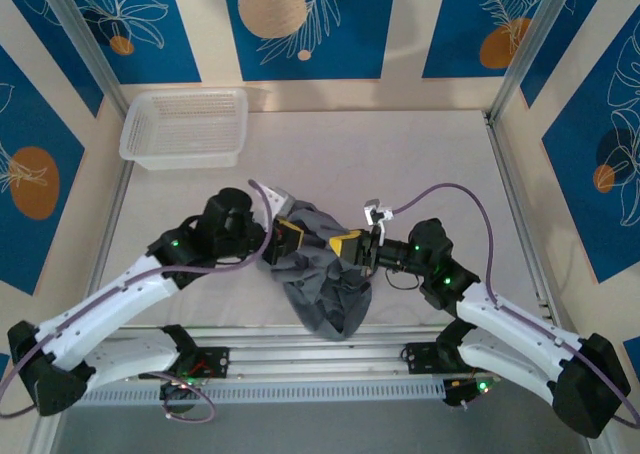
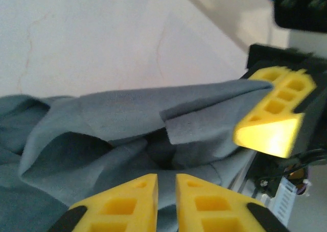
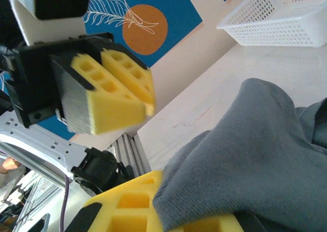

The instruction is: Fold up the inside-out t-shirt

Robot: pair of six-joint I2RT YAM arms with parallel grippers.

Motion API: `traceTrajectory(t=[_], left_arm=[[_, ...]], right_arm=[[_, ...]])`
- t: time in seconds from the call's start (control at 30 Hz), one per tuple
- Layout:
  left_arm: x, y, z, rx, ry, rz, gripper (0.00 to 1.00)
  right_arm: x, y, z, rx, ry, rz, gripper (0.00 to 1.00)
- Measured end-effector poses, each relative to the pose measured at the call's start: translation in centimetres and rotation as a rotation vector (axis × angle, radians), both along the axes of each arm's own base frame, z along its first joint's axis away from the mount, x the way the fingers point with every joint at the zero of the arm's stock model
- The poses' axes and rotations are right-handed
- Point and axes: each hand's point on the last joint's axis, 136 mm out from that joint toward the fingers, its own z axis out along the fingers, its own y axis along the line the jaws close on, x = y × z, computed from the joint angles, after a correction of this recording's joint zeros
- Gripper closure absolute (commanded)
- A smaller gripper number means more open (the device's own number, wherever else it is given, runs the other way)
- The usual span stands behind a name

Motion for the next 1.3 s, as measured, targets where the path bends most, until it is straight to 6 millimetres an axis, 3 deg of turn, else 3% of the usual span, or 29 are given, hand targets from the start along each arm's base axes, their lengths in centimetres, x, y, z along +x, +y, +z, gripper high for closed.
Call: traceTrajectory(t=[0.2, 0.3, 0.43, 0.6, 0.8, 0.97, 1.07, 1.1, 1.17, 1.2, 1.3], left_arm=[[2.2, -2.0, -6.1, 0.099, 0.174, 0.059, 0.39], [3.0, -2.6, -7.1, 0.080, 0.222, 0.086, 0.36], [4.9, -3.4, -6.4, -0.031, 0.257, 0.121, 0.52], [6.5, -3.9, -4.1, -0.165, 0.256, 0.141, 0.98], [6.6, -3.2, -1.5, -0.255, 0.255, 0.130, 1.00], [5.0, -2.3, 2.1, -0.348, 0.253, 0.075, 1.00], [3.9, -2.6, 2.5, -0.362, 0.277, 0.026, 1.00], [3.8, -2.6, 2.4, -0.361, 0.285, 0.019, 1.00], [3.4, -2.8, 2.4, -0.365, 0.307, 0.006, 1.00], [3.3, -2.8, 2.5, -0.370, 0.314, -0.001, 1.00], [3.2, -3.2, 2.6, -0.385, 0.334, -0.019, 1.00]], right_arm=[[-0.1, 0.1, -0.3, -0.002, 0.018, 0.011, 1.00], [-0.2, 0.2, -0.3, -0.002, 0.019, 0.015, 1.00], [-0.5, 0.4, -0.3, -0.002, 0.019, 0.031, 1.00], [-0.8, 0.7, -0.6, -0.008, 0.033, 0.051, 1.00], [0.8, -0.9, -1.7, -0.007, 0.074, -0.024, 1.00], [4.0, -5.2, -7.0, -0.064, 0.195, -0.217, 1.00], [4.2, -6.6, -9.5, -0.101, 0.236, -0.274, 1.00], [4.1, -6.8, -9.6, -0.104, 0.233, -0.281, 0.98], [3.9, -7.1, -8.8, -0.094, 0.196, -0.296, 0.69], [3.9, -7.2, -8.3, -0.086, 0.182, -0.300, 0.62], [3.6, -7.8, -6.8, -0.081, 0.092, -0.323, 0.61]])
